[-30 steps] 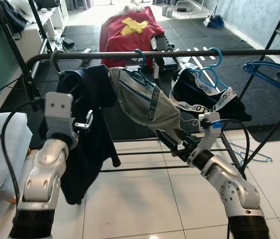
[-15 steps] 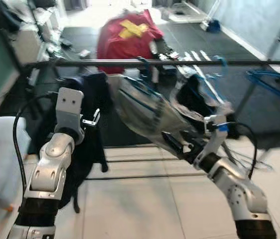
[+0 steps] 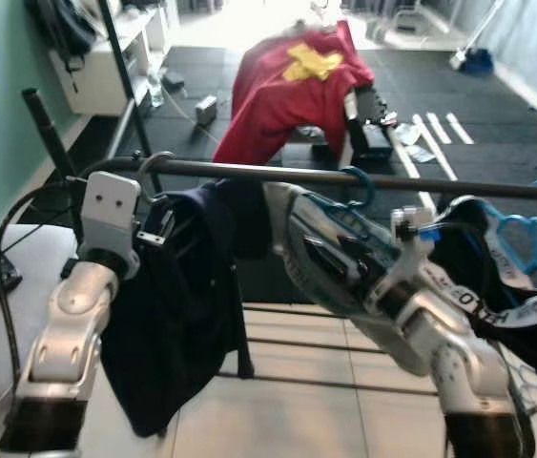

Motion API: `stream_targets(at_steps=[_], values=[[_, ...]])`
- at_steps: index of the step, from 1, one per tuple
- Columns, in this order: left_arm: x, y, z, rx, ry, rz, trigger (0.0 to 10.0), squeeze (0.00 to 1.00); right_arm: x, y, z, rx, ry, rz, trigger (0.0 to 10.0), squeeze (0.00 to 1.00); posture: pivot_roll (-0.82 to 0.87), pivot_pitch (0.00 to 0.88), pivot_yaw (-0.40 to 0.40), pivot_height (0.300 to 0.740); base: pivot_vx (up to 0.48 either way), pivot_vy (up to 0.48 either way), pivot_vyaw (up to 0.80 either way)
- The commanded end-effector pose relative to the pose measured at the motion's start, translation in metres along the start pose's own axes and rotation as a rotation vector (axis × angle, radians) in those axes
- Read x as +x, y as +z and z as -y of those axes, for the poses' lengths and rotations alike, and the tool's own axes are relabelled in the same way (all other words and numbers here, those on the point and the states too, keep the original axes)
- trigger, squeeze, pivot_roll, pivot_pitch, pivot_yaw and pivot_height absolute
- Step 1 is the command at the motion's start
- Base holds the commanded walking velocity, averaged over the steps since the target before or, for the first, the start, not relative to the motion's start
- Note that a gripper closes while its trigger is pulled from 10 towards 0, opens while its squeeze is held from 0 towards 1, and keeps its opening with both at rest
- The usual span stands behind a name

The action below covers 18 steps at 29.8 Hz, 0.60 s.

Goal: Hang hanger

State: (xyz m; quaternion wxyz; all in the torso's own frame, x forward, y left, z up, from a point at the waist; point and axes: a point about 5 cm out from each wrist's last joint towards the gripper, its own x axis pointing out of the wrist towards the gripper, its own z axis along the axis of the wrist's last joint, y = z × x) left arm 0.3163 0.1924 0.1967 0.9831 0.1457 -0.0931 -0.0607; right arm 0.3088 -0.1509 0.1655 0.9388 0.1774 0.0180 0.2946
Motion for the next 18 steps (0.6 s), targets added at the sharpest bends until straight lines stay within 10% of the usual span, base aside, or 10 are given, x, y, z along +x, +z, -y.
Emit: stream_targets(at_steps=[1, 18], values=[[-0.004, -0.010, 0.000, 0.026, -0.022, -0.038, 10.0, 0.00, -0.004, -0.004, 0.003, 0.006, -0.015, -0.019, 10.0, 0.00, -0.13, 0.091, -0.002, 0.740, 0.000, 0.000, 0.00], [-0.019, -0.040, 0.004, 0.110, -0.209, -0.155, 10.0, 0.00, -0.004, -0.006, 0.006, 0.016, -0.033, -0.027, 10.0, 0.00, -0.13, 0.086, -0.003, 0.740, 0.000, 0.000, 0.00]])
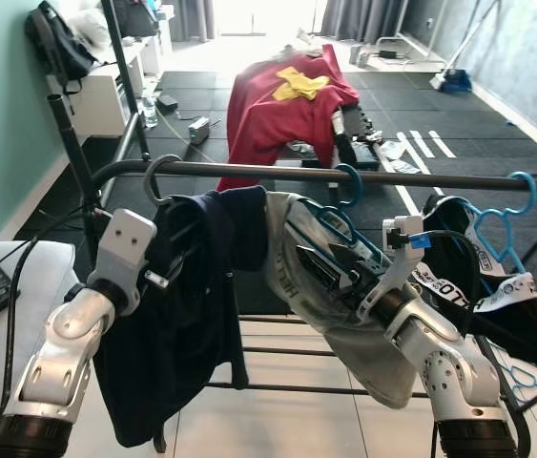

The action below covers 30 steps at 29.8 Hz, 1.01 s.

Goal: Hang hanger

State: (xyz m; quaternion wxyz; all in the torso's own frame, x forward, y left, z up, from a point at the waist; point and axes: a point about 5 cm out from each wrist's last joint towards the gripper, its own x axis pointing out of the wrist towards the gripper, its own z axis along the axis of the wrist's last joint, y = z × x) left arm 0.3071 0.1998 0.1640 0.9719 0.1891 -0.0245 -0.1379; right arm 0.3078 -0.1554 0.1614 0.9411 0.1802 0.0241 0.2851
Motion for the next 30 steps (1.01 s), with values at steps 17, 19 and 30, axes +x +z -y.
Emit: stream_targets(at_steps=[17, 19, 30], values=[[0.005, -0.033, -0.004, 0.107, 0.061, -0.245, 0.0, 0.00, 0.002, -0.004, 0.002, 0.018, -0.019, -0.009, 10.0, 0.00, -0.13, 0.072, 0.012, 0.740, 0.000, 0.000, 0.00], [0.005, -0.035, -0.004, 0.107, 0.065, -0.259, 0.0, 0.00, 0.002, -0.004, 0.002, 0.019, -0.019, -0.008, 10.0, 0.00, -0.13, 0.072, 0.012, 0.740, 0.000, 0.000, 0.00], [0.002, -0.007, -0.001, -0.082, -0.053, -0.062, 0.0, 0.00, 0.001, -0.003, 0.002, 0.026, -0.018, -0.001, 10.0, 0.00, -0.13, 0.077, 0.014, 0.740, 0.000, 0.000, 0.00]])
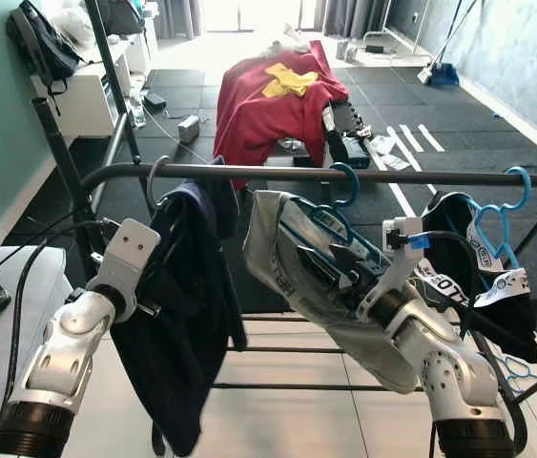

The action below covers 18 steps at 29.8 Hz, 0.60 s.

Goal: Hang hanger

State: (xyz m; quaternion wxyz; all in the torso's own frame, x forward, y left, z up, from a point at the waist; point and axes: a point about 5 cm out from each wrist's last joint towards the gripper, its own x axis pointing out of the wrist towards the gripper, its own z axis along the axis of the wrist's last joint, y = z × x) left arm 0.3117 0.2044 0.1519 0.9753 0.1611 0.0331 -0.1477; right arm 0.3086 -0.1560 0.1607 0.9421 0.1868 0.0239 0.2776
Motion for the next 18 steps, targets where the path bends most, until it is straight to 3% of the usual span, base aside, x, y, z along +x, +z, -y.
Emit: stream_targets(at_steps=[1, 3, 6, 7, 9, 10, 13, 18], values=[[-0.002, 0.006, 0.000, -0.009, -0.016, 0.039, 0.0, 0.00, 0.001, -0.003, 0.001, 0.014, -0.004, -0.008, 10.0, 0.00, -0.13, 0.077, 0.014, 0.740, 0.000, 0.000, 0.00], [-0.033, 0.036, 0.002, -0.049, -0.193, 0.227, 0.0, 0.00, 0.001, -0.002, 0.001, 0.018, 0.000, -0.010, 10.0, 0.00, -0.11, 0.082, 0.002, 0.740, 0.000, 0.000, 0.00], [-0.033, 0.036, 0.002, -0.049, -0.193, 0.227, 0.0, 0.00, 0.001, -0.002, 0.001, 0.018, 0.000, -0.010, 10.0, 0.00, -0.11, 0.082, 0.002, 0.740, 0.000, 0.000, 0.00], [-0.044, 0.042, 0.003, -0.041, -0.249, 0.255, 0.0, 0.00, 0.001, -0.002, 0.001, 0.020, 0.003, -0.012, 10.0, 0.00, -0.11, 0.082, 0.002, 0.740, 0.000, 0.000, 0.00], [-0.044, 0.042, 0.003, -0.041, -0.249, 0.255, 0.0, 0.00, 0.001, -0.002, 0.001, 0.020, 0.003, -0.012, 10.0, 0.00, -0.11, 0.082, 0.002, 0.740, 0.000, 0.000, 0.00], [-0.053, 0.041, 0.007, -0.035, -0.288, 0.251, 0.0, 0.00, 0.001, -0.002, 0.001, 0.022, 0.006, -0.014, 10.0, 0.00, -0.11, 0.084, 0.000, 0.740, 0.000, 0.000, 0.00], [-0.053, 0.041, 0.007, -0.035, -0.288, 0.251, 0.0, 0.00, 0.001, -0.002, 0.001, 0.022, 0.006, -0.014, 10.0, 0.00, -0.11, 0.084, 0.000, 0.740, 0.000, 0.000, 0.00], [-0.066, 0.051, 0.022, -0.092, -0.411, 0.291, 0.1, 0.00, 0.002, -0.002, 0.001, 0.022, 0.008, -0.017, 10.0, 0.00, -0.11, 0.084, 0.000, 0.740, 0.000, 0.000, 0.00]])
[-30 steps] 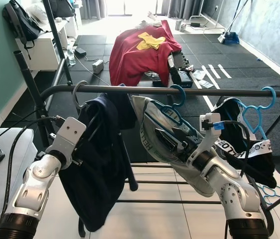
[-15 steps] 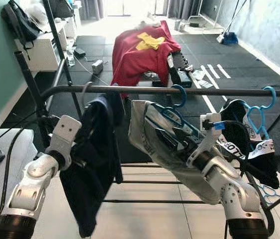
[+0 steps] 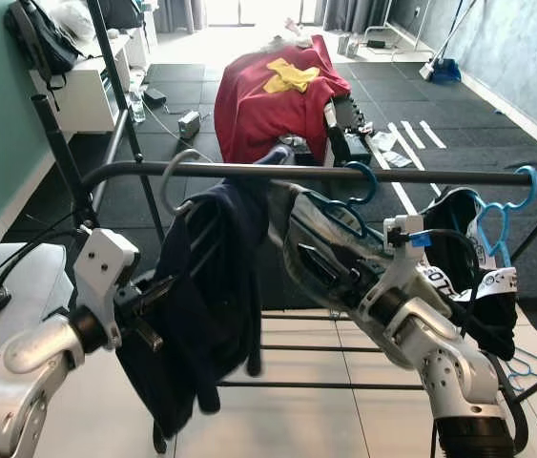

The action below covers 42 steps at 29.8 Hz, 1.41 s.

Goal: Hang hanger

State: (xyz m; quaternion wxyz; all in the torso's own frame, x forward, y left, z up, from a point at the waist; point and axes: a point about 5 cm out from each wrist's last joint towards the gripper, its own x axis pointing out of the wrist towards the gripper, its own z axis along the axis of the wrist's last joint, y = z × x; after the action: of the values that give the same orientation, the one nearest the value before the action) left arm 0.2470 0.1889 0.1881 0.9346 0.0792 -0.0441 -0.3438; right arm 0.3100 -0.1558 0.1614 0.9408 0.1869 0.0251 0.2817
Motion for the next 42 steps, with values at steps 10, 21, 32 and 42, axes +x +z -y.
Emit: stream_targets(at_steps=[10, 21, 32, 42], values=[[-0.030, 0.000, 0.027, -0.034, -0.268, -0.136, 7.3, 0.00, -0.006, -0.003, -0.015, -0.058, 0.205, -0.098, 10.0, 0.00, -0.10, 0.083, 0.002, 0.740, 0.000, 0.000, 0.00], [-0.038, -0.002, 0.030, -0.064, -0.263, -0.165, 9.3, 0.00, -0.048, 0.009, -0.039, -0.081, 0.608, -0.240, 10.0, 0.00, -0.11, 0.080, -0.005, 0.740, 0.000, 0.000, 0.00], [-0.027, -0.006, 0.040, -0.183, -0.245, -0.152, 10.0, 0.00, -0.053, 0.014, -0.037, -0.118, 0.637, -0.251, 10.0, 0.00, -0.11, 0.078, -0.001, 0.740, -0.218, 0.000, 0.00], [-0.023, -0.007, 0.044, -0.192, -0.246, -0.155, 10.0, 0.00, -0.049, 0.018, -0.039, -0.129, 0.629, -0.236, 10.0, 0.00, -0.11, 0.073, -0.003, 0.740, -0.384, 0.000, 0.00]])
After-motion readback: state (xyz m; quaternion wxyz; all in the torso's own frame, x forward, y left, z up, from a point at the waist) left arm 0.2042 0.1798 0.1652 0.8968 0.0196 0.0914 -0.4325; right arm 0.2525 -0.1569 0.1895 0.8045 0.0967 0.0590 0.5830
